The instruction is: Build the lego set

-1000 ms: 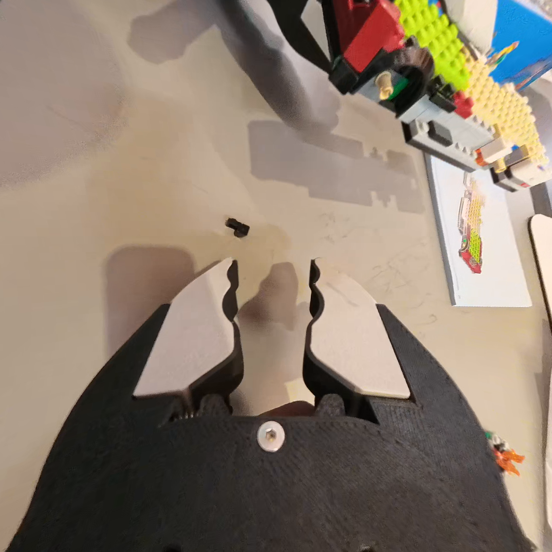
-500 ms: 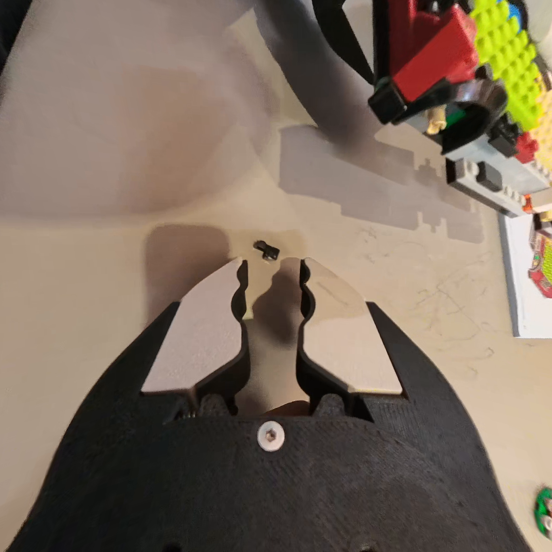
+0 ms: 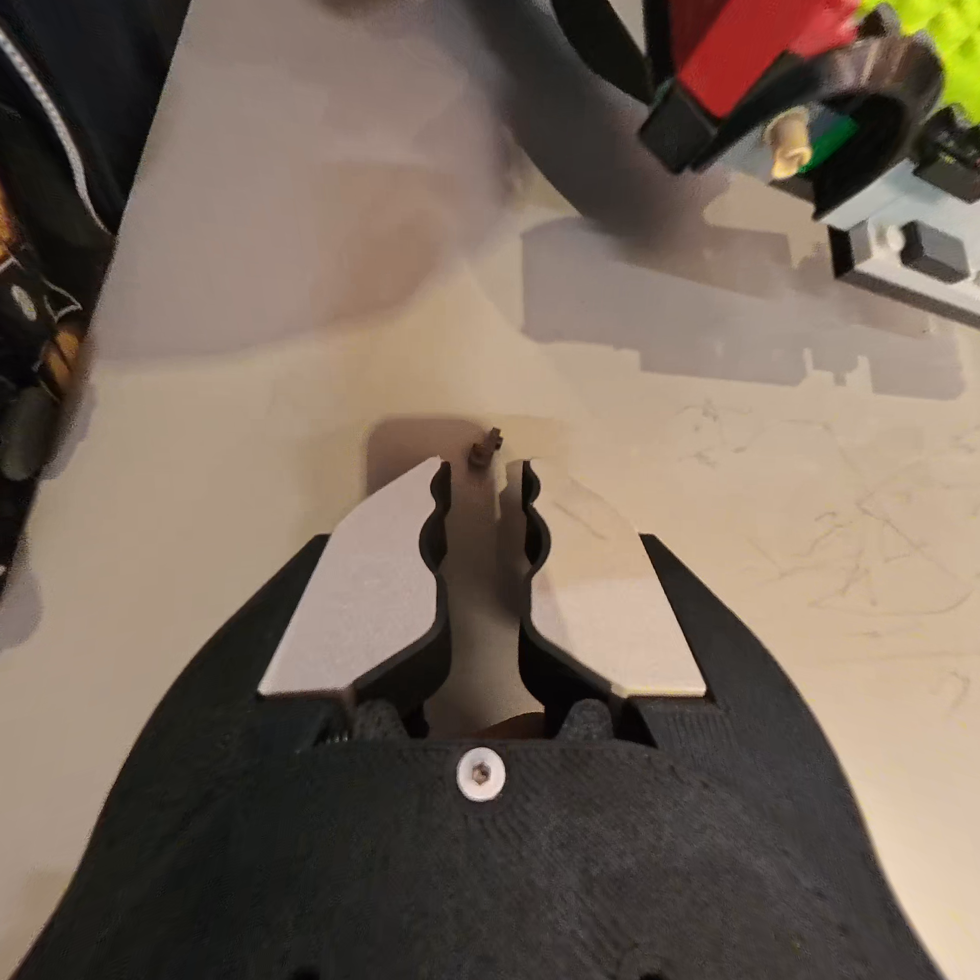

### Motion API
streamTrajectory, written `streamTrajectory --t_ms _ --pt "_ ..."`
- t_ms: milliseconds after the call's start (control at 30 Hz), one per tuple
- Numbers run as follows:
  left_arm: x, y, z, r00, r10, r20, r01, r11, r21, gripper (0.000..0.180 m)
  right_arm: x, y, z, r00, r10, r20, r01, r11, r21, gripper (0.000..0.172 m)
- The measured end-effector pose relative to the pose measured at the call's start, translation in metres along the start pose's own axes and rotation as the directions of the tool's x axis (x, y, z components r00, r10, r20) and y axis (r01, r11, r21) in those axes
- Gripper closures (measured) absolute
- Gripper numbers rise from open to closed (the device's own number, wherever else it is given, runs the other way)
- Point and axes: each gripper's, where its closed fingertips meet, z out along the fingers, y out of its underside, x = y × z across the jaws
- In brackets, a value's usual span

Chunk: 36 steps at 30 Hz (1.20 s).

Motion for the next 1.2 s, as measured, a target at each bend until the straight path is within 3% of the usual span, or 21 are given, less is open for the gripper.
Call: streamTrajectory --t_ms 133,367,467,667,800,933,1033,1200 --pt "0.000 -0.001 0.000 1.000 0.011 0.000 -0.011 1.000 -0.002 0.156 0.006 -0.001 0.002 0.995 0.085 -0.047 -0.086 0.996 -0.031 0.148" --pt "0.003 0.000 0.001 1.000 0.019 -0.009 -0.019 1.000 -0.010 0.156 0.005 0.002 0.006 0.991 0.103 -0.088 -0.107 0.993 -0.052 0.152" --pt "0.003 -0.001 0.001 1.000 0.027 -0.009 -0.027 1.000 -0.009 0.156 0.006 -0.001 0.007 0.990 0.081 -0.113 -0.087 0.995 -0.043 0.164" --pt "0.002 -0.002 0.000 1.000 0.029 -0.002 -0.029 1.000 -0.007 0.156 0.026 -0.019 -0.006 0.948 -0.072 -0.310 0.086 0.996 0.030 0.164" --pt "0.001 0.001 0.001 0.999 0.036 0.000 -0.036 0.999 -0.018 0.156 0.044 -0.036 -0.024 0.819 -0.228 -0.527 0.286 0.958 0.031 0.164" --pt "-0.002 0.002 0.001 1.000 0.022 0.015 -0.022 1.000 -0.022 0.156 0.056 -0.049 -0.044 0.589 -0.371 -0.718 0.470 0.880 -0.069 0.164" --pt "-0.004 0.005 0.003 1.000 0.017 0.025 -0.016 0.999 -0.036 0.156 0.060 -0.053 -0.053 0.437 -0.447 -0.781 0.539 0.825 -0.170 0.164" --pt "-0.006 0.004 0.003 0.999 0.031 0.042 -0.029 0.999 -0.041 0.156 0.063 -0.056 -0.059 0.317 -0.492 -0.811 0.553 0.790 -0.264 0.164"
